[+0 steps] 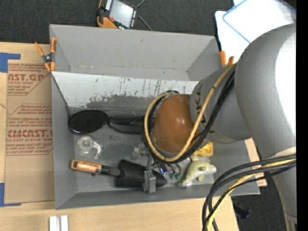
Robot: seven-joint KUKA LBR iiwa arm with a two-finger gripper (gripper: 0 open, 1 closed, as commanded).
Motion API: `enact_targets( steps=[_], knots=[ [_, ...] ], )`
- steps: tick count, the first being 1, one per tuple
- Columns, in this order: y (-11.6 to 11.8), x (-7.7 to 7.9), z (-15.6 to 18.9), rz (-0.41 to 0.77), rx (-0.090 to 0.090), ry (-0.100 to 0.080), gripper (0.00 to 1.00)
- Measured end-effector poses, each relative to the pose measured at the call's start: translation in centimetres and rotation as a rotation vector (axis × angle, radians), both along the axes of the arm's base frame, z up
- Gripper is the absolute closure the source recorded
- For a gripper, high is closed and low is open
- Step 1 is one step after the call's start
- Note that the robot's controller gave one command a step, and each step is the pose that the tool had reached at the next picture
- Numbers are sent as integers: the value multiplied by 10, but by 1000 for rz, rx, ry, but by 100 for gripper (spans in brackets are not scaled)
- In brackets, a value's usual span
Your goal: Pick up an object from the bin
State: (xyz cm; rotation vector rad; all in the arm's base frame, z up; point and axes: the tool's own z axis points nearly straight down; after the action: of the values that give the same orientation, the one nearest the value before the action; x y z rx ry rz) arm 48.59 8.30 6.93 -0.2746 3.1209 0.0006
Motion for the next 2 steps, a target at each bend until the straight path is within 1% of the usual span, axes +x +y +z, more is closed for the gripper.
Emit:
enact_targets(
  steps=[1,2],
  knots=[
    [63,-7,61,4,0,1,0],
    [72,9,30,-130,-1,6,0]
  ],
)
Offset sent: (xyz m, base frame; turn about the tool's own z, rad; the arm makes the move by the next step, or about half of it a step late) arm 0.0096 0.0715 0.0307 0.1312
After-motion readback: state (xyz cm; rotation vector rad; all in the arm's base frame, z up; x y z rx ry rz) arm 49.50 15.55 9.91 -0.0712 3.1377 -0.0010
